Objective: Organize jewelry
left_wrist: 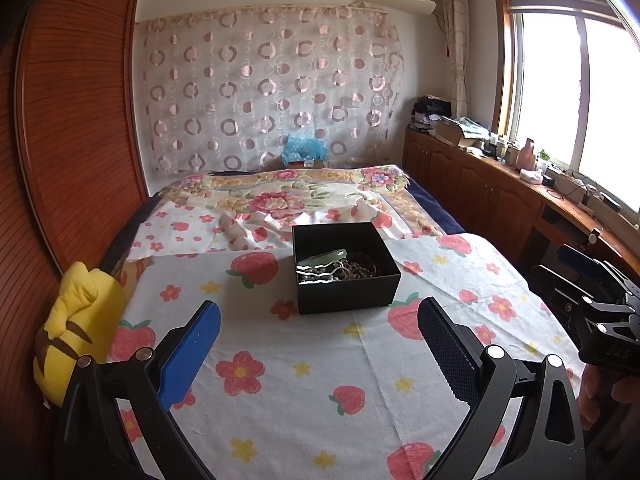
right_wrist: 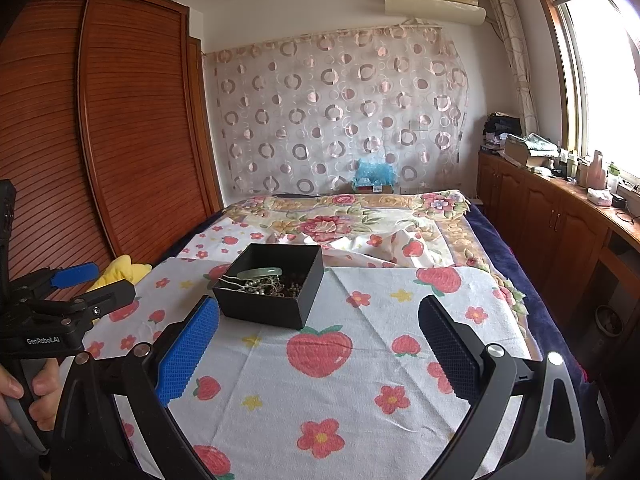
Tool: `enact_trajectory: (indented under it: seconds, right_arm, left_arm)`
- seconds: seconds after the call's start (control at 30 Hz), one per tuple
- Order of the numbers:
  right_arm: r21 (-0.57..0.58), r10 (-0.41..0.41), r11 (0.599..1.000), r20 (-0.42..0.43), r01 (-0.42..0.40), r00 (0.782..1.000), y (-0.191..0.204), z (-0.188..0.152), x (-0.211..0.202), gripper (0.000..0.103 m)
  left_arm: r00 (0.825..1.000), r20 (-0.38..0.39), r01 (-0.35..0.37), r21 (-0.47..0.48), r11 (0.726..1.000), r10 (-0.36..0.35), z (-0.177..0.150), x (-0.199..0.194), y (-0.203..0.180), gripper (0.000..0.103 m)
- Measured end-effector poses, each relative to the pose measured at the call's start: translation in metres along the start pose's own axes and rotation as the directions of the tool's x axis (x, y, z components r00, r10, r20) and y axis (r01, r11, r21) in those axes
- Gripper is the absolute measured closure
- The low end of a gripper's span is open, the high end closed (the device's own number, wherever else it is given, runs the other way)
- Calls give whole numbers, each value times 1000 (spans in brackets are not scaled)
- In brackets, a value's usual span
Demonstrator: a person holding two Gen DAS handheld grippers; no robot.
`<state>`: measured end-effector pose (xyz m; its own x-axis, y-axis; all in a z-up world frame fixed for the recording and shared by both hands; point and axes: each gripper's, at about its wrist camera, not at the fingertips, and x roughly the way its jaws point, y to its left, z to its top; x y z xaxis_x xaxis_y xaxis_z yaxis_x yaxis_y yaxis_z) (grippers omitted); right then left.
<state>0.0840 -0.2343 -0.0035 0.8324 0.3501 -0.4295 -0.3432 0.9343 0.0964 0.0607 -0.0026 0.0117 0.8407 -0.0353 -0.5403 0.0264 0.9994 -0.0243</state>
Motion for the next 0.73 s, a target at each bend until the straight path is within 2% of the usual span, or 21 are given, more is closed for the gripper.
enact_trajectory:
  seconds: [0.73]
  right_arm:
    - [4, 2, 1000, 0, -2, 1000, 0, -1, 0, 2]
  left_arm:
    - [1000, 11, 0, 6, 1000, -1, 7, -9, -12, 8]
